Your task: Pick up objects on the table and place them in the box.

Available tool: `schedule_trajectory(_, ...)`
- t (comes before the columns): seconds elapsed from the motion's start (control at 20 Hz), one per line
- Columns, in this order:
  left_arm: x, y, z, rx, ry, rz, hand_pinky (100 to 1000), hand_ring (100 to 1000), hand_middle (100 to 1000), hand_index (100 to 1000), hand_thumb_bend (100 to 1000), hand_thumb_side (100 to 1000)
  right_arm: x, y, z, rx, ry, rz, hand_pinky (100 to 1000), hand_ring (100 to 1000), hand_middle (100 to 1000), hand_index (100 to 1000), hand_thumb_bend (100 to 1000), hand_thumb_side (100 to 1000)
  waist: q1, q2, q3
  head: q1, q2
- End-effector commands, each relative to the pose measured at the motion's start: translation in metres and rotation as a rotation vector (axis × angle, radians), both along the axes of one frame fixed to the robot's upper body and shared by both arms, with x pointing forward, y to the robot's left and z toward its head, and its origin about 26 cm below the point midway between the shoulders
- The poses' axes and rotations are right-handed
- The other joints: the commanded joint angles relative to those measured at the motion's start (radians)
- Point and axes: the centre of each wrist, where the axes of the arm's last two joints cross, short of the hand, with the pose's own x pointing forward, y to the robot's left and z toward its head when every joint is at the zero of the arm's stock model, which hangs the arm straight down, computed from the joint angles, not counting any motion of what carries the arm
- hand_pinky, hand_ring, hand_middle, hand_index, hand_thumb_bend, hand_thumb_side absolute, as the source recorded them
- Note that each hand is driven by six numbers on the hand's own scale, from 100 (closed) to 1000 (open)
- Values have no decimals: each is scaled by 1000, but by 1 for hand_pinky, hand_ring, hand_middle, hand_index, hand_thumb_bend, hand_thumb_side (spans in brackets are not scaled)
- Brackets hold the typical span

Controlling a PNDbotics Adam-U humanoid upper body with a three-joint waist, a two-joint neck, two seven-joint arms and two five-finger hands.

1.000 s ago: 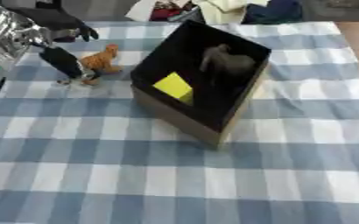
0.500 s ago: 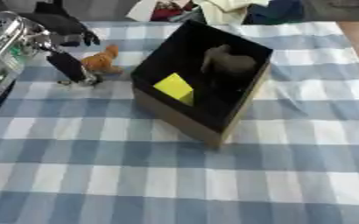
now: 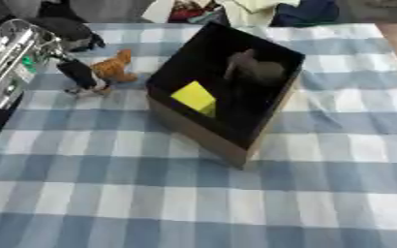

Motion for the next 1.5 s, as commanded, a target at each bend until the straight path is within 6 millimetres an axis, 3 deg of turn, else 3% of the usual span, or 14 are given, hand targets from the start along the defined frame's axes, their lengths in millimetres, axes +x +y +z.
schedule_trajectory(0.05,-3,6,17,-22,-54,21,796,898,809,948,281,609,-2,-2,9,-21,-33,-7,1000,958,697,898,100,769,-2,-17,0,7,-17)
schedule_trajectory(0.95,9,20,7,-102,18,38,783,877,784,920,249,657,-3,0,16,-26,-55,-8,1000,960,694,899,100,779,-5,16,-11,24,-43)
schedule_trajectory(1.1,10,21,6,-103,12,40,768,853,741,881,187,626,-2,0,17,-26,-58,-10,1000,960,694,900,100,782,-7,20,-13,26,-46)
schedule_trajectory(1.25,12,21,5,-114,-2,35,724,798,641,809,110,585,-2,0,17,-28,-58,-11,1000,960,694,900,100,785,-9,22,-13,26,-46)
schedule_trajectory(1.5,13,19,5,-137,-6,18,674,741,566,747,100,538,-1,-1,16,-29,-56,-16,1000,961,694,900,100,786,-10,21,-10,25,-42)
